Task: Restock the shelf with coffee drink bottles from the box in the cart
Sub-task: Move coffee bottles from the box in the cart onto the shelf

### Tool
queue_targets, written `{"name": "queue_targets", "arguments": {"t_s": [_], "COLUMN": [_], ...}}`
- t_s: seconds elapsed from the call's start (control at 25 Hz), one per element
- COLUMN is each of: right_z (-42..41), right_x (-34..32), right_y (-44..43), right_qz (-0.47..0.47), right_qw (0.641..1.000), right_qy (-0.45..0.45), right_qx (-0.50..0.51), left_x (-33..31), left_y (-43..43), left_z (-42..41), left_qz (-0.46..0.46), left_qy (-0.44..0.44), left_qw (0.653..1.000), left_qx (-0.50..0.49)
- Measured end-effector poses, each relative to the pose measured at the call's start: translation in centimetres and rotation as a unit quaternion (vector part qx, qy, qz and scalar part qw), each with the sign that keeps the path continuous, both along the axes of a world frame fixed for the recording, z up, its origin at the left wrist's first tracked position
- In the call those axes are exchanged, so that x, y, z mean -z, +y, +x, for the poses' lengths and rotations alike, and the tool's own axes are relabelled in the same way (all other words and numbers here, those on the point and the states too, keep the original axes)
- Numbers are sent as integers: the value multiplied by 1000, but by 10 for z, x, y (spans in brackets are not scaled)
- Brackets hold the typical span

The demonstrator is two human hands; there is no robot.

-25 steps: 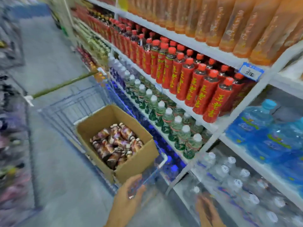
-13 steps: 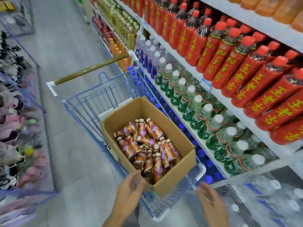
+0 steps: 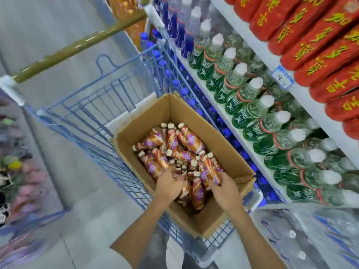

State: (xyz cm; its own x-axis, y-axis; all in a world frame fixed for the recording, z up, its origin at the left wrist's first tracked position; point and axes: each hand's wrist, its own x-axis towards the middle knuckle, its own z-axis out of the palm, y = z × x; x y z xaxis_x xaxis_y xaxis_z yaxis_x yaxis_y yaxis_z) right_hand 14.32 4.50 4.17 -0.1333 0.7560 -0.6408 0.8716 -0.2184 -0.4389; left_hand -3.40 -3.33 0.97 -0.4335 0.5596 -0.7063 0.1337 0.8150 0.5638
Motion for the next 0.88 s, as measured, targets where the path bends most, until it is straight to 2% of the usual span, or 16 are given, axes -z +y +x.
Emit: {"name": "queue_targets", "arguments": {"t_s": [0.24, 0.32, 0.4, 0.6, 0.72, 0.88], "right_z": [-21, -24, -26, -22, -19, -20], "right_x": [62, 78, 89, 113, 123, 130], "right_y": [30, 37, 44, 47, 46, 49], "right_qz": [-60, -50, -41, -39, -24, -41], "right_qw": [994, 990, 985, 979, 977, 972], "right_qy": [-88, -133, -163, -194, -205, -220], "right_qx": [-6, -19, -26, -47, -62, -73], "left_x": [46, 70, 90, 127, 145, 157], "left_y": [27, 32, 41, 64, 63, 59], "left_z": [-13, -19, -23, -30, -33, -26], "left_qz": [-111, -174, -197, -280, -300, -280], "left_qy": [17, 37, 55, 154, 167, 224], "left_qw": [985, 975, 969, 943, 929, 925], "left_qx": [-128, -135, -140, -98, -139, -130]}}
